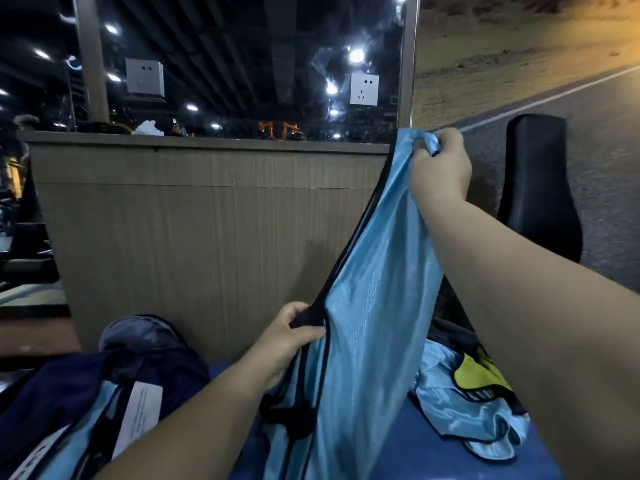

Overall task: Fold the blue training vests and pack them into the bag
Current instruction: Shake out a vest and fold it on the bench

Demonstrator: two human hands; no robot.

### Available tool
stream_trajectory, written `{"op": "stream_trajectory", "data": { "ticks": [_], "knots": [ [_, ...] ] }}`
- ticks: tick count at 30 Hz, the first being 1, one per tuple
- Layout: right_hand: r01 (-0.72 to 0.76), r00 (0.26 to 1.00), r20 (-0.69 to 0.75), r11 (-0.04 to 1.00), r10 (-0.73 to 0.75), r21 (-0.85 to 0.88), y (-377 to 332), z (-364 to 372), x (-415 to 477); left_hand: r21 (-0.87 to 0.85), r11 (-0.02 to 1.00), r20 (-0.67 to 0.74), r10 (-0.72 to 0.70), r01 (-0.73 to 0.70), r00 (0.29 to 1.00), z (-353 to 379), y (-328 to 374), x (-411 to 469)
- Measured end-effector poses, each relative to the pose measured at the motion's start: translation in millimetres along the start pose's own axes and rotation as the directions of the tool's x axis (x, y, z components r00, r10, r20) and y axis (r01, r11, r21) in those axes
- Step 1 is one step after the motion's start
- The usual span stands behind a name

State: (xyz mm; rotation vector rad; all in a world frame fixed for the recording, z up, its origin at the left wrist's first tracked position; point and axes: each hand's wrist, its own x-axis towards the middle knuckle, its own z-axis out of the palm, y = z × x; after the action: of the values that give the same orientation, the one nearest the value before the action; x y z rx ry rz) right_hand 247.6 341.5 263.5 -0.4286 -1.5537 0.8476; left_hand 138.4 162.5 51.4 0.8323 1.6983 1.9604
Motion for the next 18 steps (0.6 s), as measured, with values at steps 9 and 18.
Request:
{"op": "stream_trajectory", "data": {
  "ticks": [9,18],
  "knots": [
    [0.109,0.988,0.123,0.985,-0.093,-0.134,-14,20,-21,-0.021,0.971,0.140,-0.232,0.237,0.963,42,-48,-16],
    [0.060,0.984,0.178,0.988,-0.034,-0.145,3,20,-25,0.415,0.881,-0.060,-0.225,0.229,0.973,43,-48,-6]
  ]
}}
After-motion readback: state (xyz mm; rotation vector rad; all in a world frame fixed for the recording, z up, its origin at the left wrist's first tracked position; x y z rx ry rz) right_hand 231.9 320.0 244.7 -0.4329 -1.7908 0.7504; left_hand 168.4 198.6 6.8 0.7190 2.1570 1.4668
